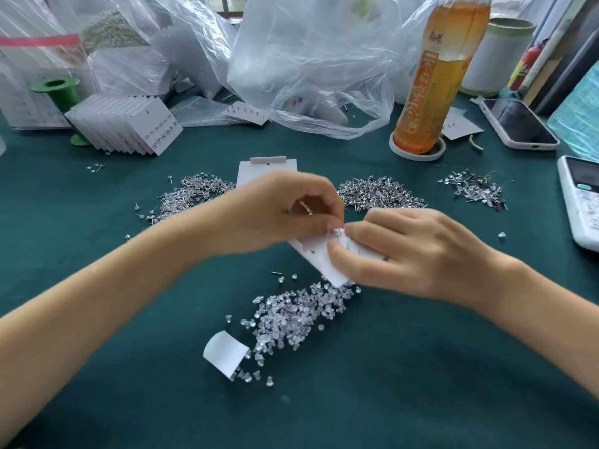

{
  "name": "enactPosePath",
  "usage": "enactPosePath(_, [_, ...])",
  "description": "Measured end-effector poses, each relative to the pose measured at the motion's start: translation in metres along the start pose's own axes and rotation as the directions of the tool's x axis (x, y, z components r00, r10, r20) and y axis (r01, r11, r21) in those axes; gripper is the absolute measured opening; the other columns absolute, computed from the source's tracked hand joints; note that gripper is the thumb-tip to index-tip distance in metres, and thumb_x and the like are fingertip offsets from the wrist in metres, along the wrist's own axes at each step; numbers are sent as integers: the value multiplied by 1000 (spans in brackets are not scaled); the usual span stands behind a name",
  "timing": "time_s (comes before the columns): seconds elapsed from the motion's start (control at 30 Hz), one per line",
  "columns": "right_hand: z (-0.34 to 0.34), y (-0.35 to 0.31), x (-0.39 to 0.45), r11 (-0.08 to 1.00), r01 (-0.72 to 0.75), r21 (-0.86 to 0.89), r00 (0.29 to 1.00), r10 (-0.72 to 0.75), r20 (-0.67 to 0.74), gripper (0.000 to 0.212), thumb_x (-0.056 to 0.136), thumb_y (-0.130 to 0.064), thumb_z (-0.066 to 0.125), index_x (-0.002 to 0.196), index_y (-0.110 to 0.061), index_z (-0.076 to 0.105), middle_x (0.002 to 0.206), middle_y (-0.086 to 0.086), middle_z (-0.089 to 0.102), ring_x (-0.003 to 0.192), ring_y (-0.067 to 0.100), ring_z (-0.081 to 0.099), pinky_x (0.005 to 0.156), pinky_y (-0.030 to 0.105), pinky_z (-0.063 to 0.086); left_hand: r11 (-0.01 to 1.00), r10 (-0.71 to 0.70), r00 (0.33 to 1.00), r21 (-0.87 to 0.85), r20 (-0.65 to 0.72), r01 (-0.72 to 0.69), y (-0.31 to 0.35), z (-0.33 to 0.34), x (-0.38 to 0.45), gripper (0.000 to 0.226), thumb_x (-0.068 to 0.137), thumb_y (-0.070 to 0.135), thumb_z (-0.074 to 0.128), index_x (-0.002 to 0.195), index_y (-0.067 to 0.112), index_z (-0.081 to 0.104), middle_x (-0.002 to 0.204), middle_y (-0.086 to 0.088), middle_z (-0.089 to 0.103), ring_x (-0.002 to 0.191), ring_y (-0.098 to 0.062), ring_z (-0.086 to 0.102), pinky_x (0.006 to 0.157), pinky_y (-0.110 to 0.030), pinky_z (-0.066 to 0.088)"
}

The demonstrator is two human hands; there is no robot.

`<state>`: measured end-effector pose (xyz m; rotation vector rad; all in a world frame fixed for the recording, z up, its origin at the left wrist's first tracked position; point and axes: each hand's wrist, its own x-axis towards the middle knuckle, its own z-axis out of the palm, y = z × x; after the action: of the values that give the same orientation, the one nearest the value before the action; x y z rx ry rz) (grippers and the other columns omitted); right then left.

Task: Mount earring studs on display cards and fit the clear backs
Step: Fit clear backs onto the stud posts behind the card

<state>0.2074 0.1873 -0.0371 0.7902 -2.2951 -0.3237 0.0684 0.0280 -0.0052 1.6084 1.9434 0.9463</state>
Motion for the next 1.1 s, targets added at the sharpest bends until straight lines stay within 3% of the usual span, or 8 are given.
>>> enactPosePath(0.13, [14,20,6,998,-41,-45,999,40,-14,34,80,15,61,106,-7,58,67,10,61,54,26,51,49,34,50,999,-31,999,19,-18,32,-6,-19,22,9,88,8,64,89,17,65,84,4,67,71,4,58,71,-13,46])
enactPosePath(0.27, [23,17,2,999,-40,-11,999,40,0,28,82,13,61,100,-6,68,66,9,61,53,26,51,48,34,50,997,-49,999,58,15,48,-17,-16,24,7,87,11,65,91,17,66,84,8,67,74,6,58,74,-13,46])
enactPosePath(0.37, [26,11,-3,1000,-18,3,1000,18,9,30,85,11,58,106,-10,55,68,7,61,54,23,50,50,32,50,997,-54,998,59,31,52,-24,-8,19,6,87,13,65,90,18,67,86,9,68,78,4,60,80,-18,49])
enactPosePath(0.5, [28,10,-3,1000,-9,13,1000,9,-4,34,82,14,58,107,-9,56,67,7,61,54,23,49,49,33,50,998,-57,998,5,10,57,-25,-3,14,6,87,11,64,88,16,66,86,4,68,78,2,59,82,-26,51])
enactPosePath(0.73, [28,9,-3,1000,12,16,1000,-12,0,39,81,15,59,108,-11,50,66,6,60,54,22,48,49,31,49,996,-82,996,-27,20,82,-23,-3,11,3,87,9,64,88,11,67,84,4,67,75,3,59,72,-8,43])
enactPosePath(0.93, [27,9,-3,1000,-6,22,1000,5,19,32,79,16,61,99,-7,70,65,8,60,52,24,49,46,33,49,996,-81,996,-38,31,83,-22,-2,10,5,87,8,64,87,12,67,82,5,66,74,2,58,72,-8,42])
enactPosePath(1.1, [26,8,-1,1000,-2,13,1000,2,28,32,78,16,62,95,-9,72,65,8,60,51,24,49,46,32,49,996,-81,996,-34,26,82,-23,-1,10,6,87,8,64,86,12,67,84,-2,68,77,-3,59,75,-15,48])
